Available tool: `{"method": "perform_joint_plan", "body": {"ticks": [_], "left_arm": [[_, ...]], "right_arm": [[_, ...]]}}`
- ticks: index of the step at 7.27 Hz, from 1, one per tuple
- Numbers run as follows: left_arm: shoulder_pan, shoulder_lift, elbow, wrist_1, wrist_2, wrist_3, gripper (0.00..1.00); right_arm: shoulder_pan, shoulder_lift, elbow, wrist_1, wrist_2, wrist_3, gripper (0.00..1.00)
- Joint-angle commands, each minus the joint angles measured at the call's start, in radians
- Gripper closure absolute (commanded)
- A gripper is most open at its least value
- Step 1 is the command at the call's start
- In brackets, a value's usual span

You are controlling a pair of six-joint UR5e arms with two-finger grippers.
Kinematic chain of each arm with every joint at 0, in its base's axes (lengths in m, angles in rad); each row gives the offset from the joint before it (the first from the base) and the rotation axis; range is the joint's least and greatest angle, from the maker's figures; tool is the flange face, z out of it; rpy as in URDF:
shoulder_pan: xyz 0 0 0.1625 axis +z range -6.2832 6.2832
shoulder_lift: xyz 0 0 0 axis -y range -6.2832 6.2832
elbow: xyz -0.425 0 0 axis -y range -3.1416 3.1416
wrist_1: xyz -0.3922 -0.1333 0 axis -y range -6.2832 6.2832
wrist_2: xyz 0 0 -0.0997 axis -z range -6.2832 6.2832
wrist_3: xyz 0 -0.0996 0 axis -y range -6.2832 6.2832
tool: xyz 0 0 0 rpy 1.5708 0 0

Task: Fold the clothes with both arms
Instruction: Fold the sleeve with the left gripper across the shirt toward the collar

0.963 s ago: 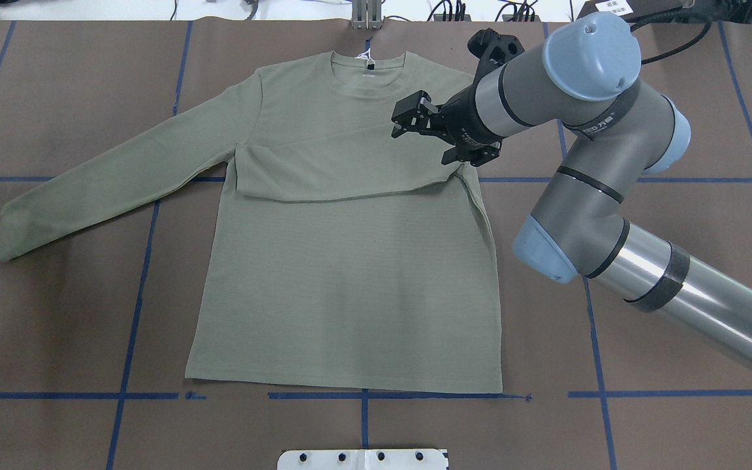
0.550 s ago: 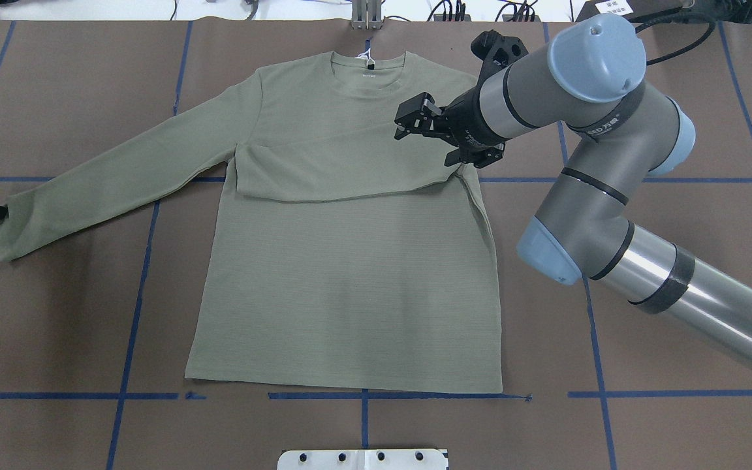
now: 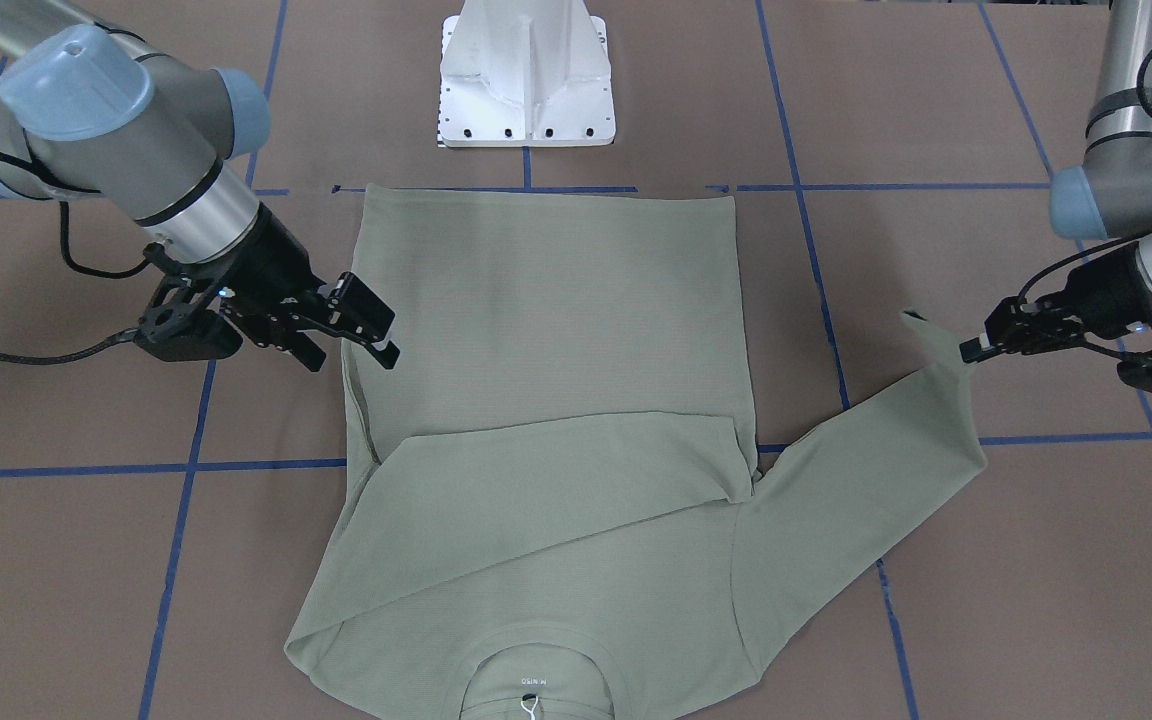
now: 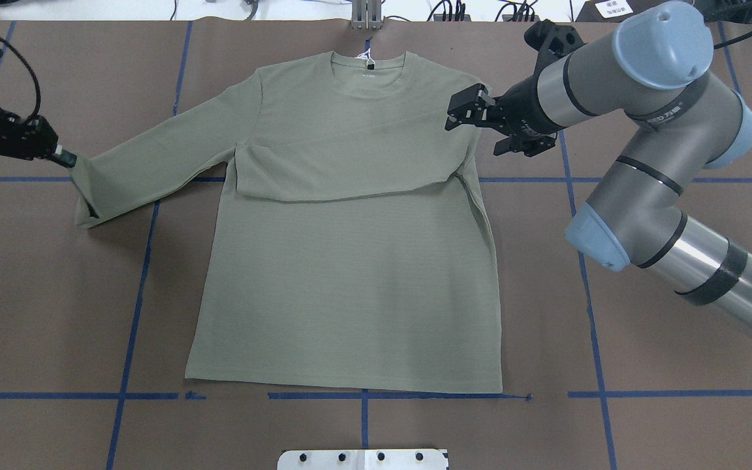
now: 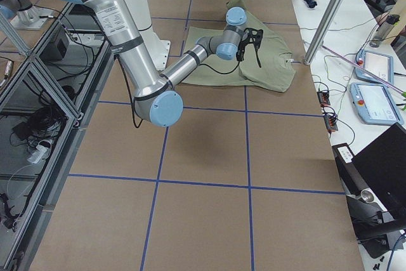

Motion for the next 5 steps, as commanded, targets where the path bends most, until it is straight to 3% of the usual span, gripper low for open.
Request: {"method": "perform_joint_plan", "body": {"ticks": [1,3,4,5], "left_arm": [[0.126,-0.258,-0.039,-0.001,0.117,-0.409,1.00],[0.288,-0.423,-0.031,-0.007,0.429,-0.528,1.00],[0.354,-0.541,0.041,-0.007,0.583,-0.551,1.00],[0.397,-0.657,0.166,-0.014,0.674,-0.568,1.00]], "right_arm": [[0.100,-0.086,0.018,0.005,0.085,-0.116,0.01],[0.149,-0.177,0.064,0.005,0.090,-0.216,0.01],[0.161,-0.197,0.079,0.005,0.090,-0.219,0.01],[0.174,-0.202,0.079,0.005,0.090,-0.219,0.01]]}}
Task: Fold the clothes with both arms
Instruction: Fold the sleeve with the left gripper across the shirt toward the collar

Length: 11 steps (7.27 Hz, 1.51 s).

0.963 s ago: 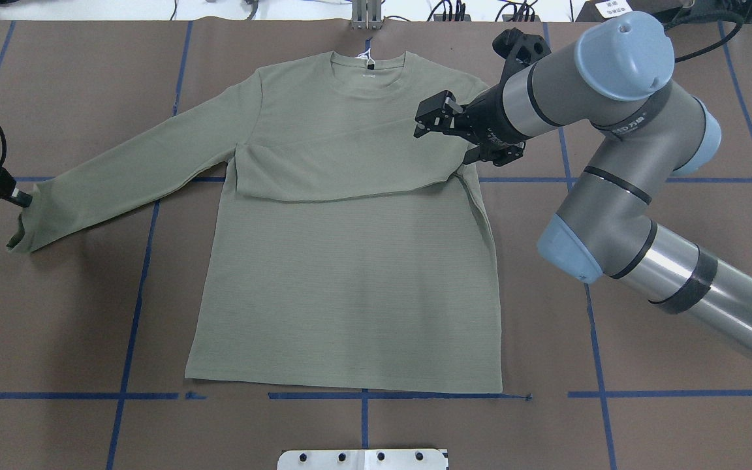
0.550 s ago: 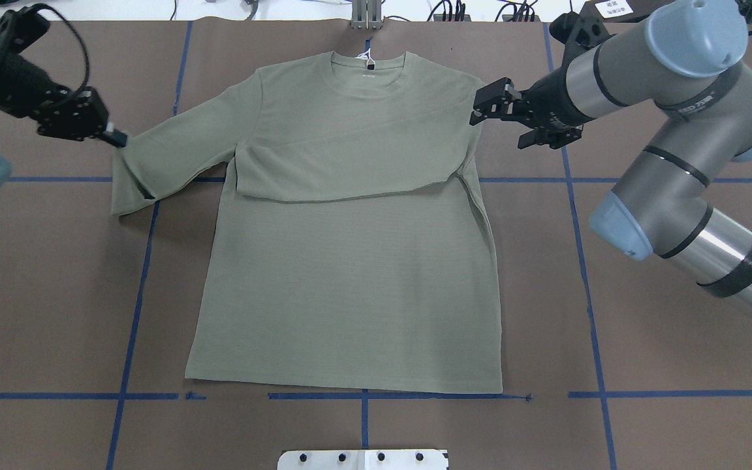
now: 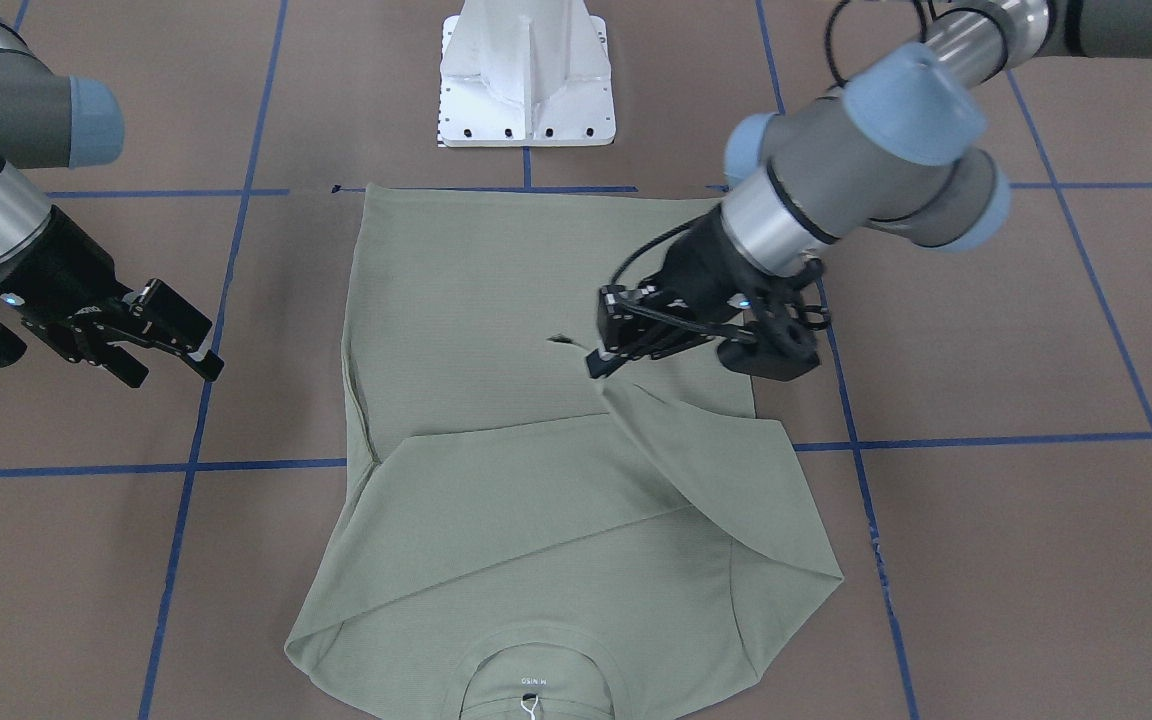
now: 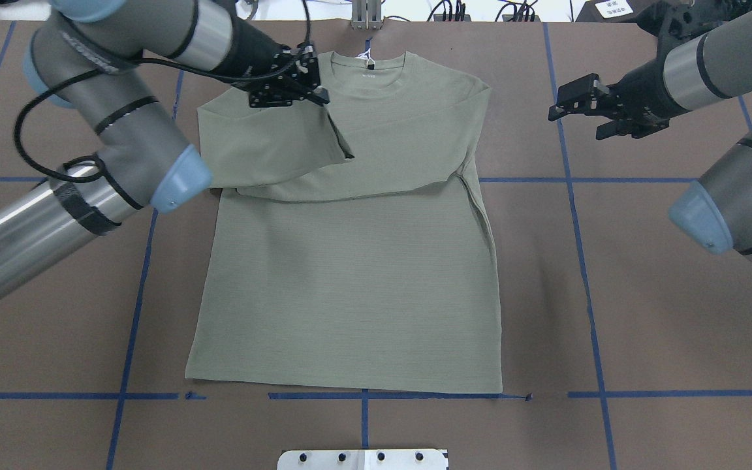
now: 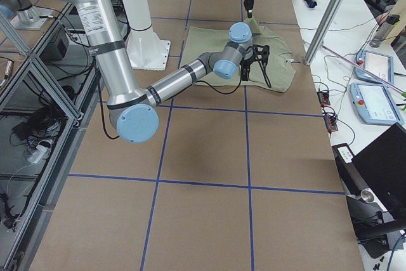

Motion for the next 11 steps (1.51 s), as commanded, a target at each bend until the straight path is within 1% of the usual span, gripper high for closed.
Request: {"method": "perform_joint_plan", "body": {"ticks": [1,2,3,4,5,6,7,8,9,10,11], "left_arm": [[0.115,-0.222,0.248,-0.063,0.272,-0.034,1.00],[0.166,-0.268,0.363,-0.130,0.359,-0.034,1.00],[0.201,-0.299,0.456,-0.187,0.414,-0.032,1.00],[0.215,-0.305,0.485,-0.207,0.424,-0.031,0.97],[0.215,-0.309,0.489,-0.207,0.423,-0.031,0.48],[0.214,-0.307,0.469,-0.207,0.415,-0.034,0.35],[0.211,-0.268,0.381,-0.201,0.410,-0.031,0.35],[0.211,-0.175,0.266,-0.195,0.369,-0.034,0.34],[0.206,-0.093,0.159,-0.168,0.296,-0.035,0.34],[0.205,0.026,0.009,-0.148,0.263,-0.029,0.34],[0.205,0.134,-0.111,-0.128,0.262,-0.023,0.34]], "right_arm": [[0.035,-0.028,0.010,0.000,0.003,-0.010,0.01],[0.037,-0.042,0.008,0.000,0.000,-0.015,0.01],[0.046,-0.056,0.010,0.002,0.000,-0.031,0.01],[0.044,-0.068,0.016,0.002,-0.003,-0.031,0.00],[0.043,-0.070,0.017,0.000,-0.008,-0.031,0.00],[0.043,-0.067,0.020,0.002,-0.008,-0.030,0.00],[0.040,-0.065,0.025,0.000,-0.010,-0.018,0.00],[0.014,-0.062,0.034,0.000,-0.017,-0.010,0.00],[-0.043,-0.064,0.053,-0.001,-0.061,0.066,0.00],[-0.171,-0.061,0.082,-0.003,-0.192,0.185,0.00],[-0.316,-0.062,0.126,-0.015,-0.370,0.276,0.00]]}}
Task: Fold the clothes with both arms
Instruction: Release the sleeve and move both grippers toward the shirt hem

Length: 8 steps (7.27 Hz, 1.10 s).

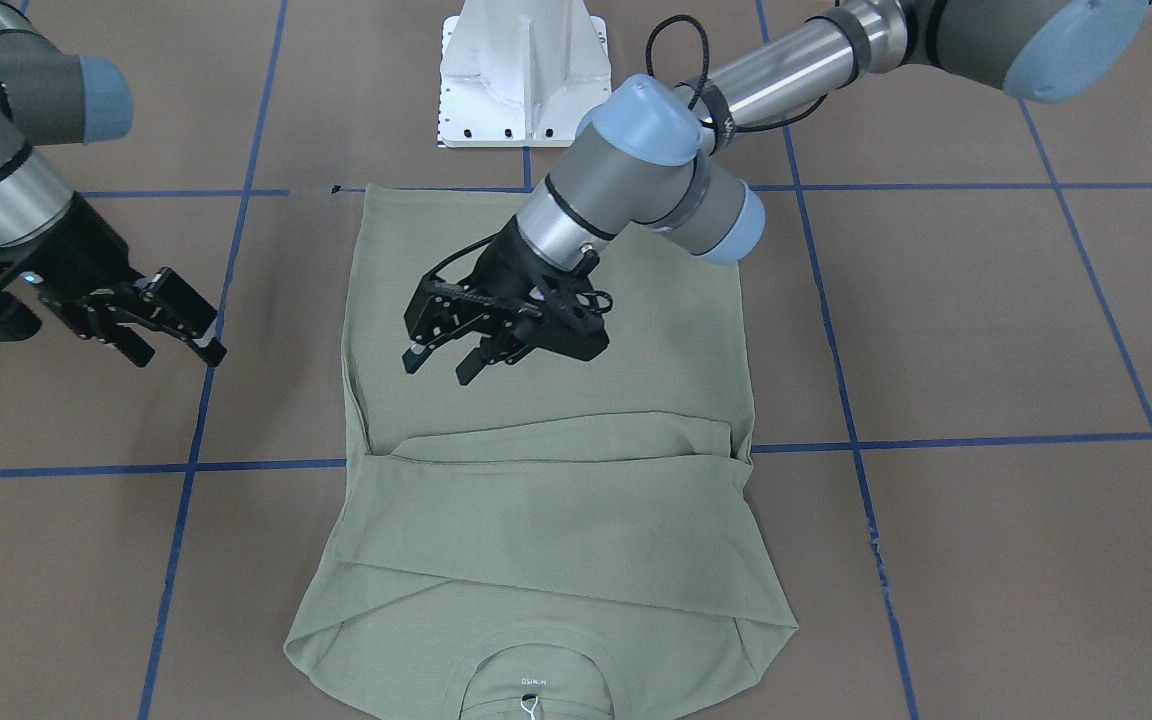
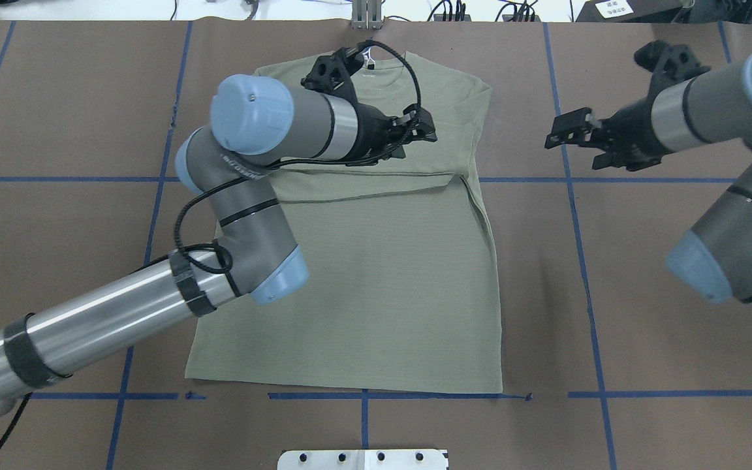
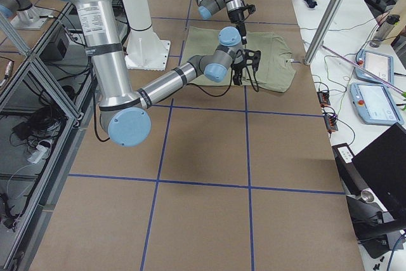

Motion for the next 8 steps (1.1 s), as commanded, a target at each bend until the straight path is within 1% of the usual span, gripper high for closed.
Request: {"method": "perform_joint_plan", "body": {"ticks": [1,2,3,4,5,6,7,8], "left_arm": [[-0.006,0.208,-0.260,0.089,-0.061,0.019,0.34],[-0.015,0.265,-0.331,0.144,-0.071,0.066,0.34],[-0.016,0.335,-0.388,0.187,-0.074,0.144,0.35],[-0.016,0.430,-0.451,0.207,-0.110,0.252,0.35],[-0.026,0.478,-0.471,0.207,-0.132,0.276,0.30],[-0.027,0.497,-0.470,0.210,-0.137,0.278,0.30],[-0.027,0.501,-0.465,0.209,-0.140,0.264,0.28],[-0.027,0.523,-0.475,0.209,-0.140,0.264,0.23]], "right_arm": [[-0.266,-0.006,0.084,-0.045,-0.286,0.197,0.00],[-0.375,-0.009,0.139,-0.136,-0.383,0.278,0.01],[-0.490,-0.009,0.181,-0.212,-0.504,0.352,0.02],[-0.576,-0.041,0.215,-0.232,-0.561,0.478,0.04],[-0.691,-0.107,0.270,-0.234,-0.670,0.550,0.04],[-0.798,-0.129,0.275,-0.261,-0.795,0.649,0.04],[-0.862,-0.132,0.275,-0.301,-0.839,0.699,0.04],[-0.885,-0.137,0.273,-0.321,-0.847,0.754,0.05]]}}
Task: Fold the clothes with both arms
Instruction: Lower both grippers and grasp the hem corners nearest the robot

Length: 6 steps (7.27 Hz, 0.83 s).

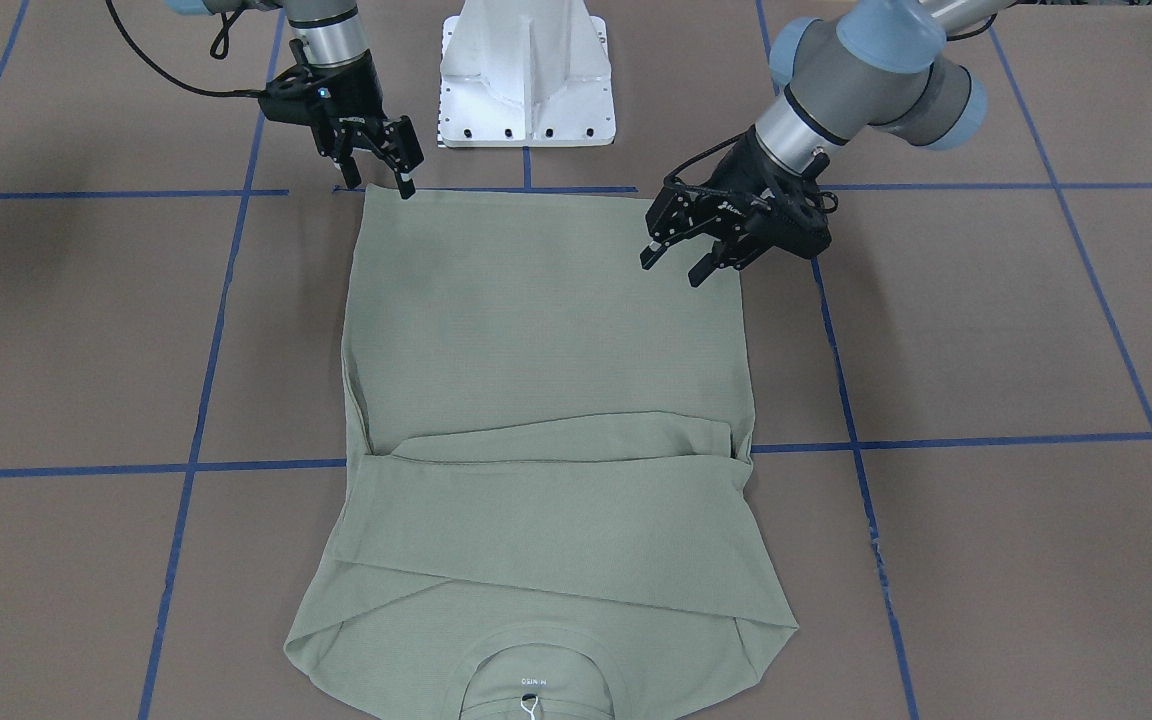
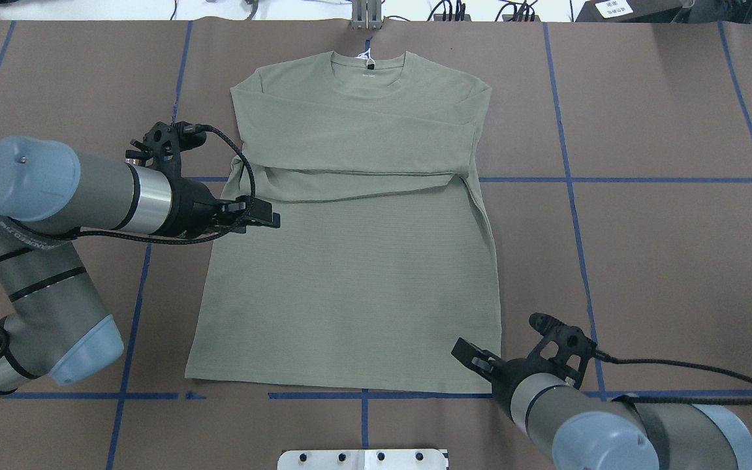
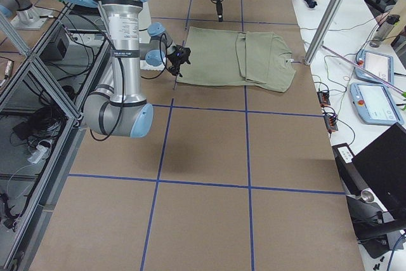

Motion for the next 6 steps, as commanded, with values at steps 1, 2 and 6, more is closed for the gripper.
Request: {"method": "perform_joint_plan", "body": {"ticks": [1,2,6], "left_arm": [[-0.001,0.026,-0.007,0.000,-0.003,-0.003,0.10],[-0.001,0.026,-0.008,0.000,-0.001,-0.017,0.10],[-0.002,0.026,-0.018,0.000,0.003,-0.048,0.11]], "right_arm": [[-0.058,-0.010,-0.019,-0.038,-0.038,0.096,0.09],[-0.058,-0.007,-0.033,-0.036,-0.034,0.096,0.11],[-0.057,-0.010,-0.061,-0.038,-0.030,0.097,0.38]]}}
